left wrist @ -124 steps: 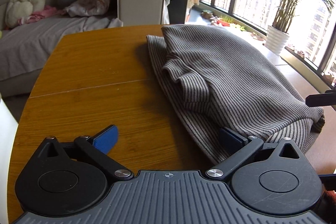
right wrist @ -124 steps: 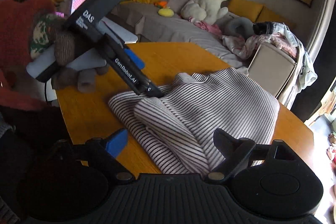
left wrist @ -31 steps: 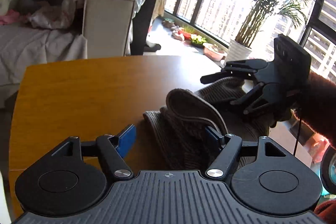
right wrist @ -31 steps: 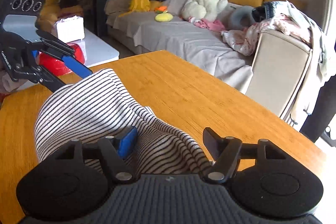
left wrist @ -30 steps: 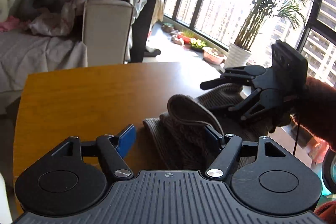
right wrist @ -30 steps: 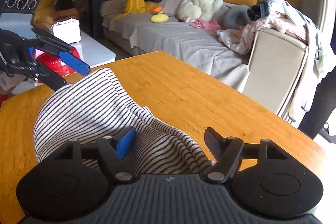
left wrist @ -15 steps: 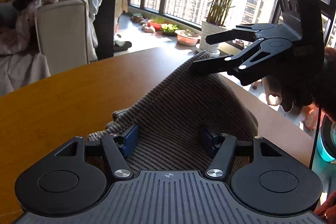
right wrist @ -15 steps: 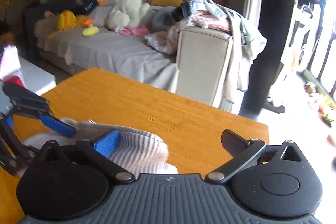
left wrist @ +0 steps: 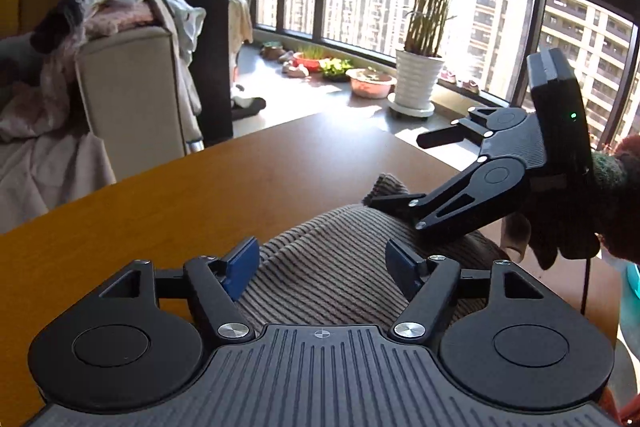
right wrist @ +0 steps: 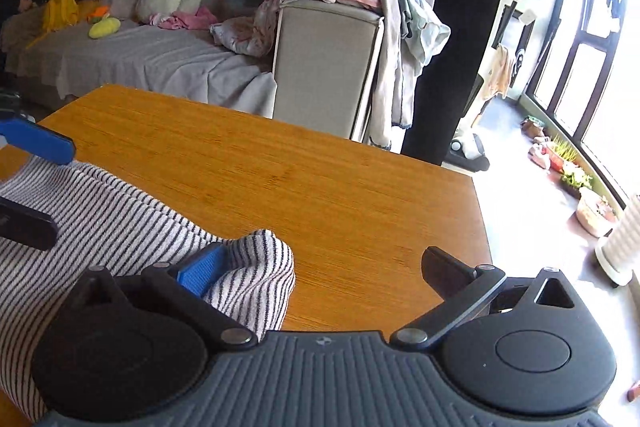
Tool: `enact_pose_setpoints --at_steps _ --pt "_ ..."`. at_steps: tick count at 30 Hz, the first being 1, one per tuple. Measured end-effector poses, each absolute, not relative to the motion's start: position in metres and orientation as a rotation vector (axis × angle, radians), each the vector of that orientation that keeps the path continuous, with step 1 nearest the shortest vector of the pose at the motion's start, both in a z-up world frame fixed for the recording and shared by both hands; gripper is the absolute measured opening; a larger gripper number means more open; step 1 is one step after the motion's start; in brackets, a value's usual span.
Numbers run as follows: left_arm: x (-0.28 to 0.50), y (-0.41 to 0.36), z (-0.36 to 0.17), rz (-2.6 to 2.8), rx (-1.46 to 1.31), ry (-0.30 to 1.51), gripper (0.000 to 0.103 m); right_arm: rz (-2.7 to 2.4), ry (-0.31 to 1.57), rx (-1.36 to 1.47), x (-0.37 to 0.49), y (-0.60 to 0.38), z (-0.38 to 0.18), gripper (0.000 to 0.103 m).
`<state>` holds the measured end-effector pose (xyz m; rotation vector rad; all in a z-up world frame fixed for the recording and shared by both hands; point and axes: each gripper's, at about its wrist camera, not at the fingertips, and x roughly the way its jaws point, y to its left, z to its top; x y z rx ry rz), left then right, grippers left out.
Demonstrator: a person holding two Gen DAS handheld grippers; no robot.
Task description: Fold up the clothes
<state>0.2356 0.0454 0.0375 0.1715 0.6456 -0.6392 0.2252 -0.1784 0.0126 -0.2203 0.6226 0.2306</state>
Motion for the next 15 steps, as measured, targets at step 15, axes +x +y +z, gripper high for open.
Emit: enact_pose_setpoints --at_steps 15 --pt "0.275 0.079 0.0 -0.621 -0.094 0.8 0.094 0.577 0.899 0.515 0.113 -0.209 -0.019 0.085"
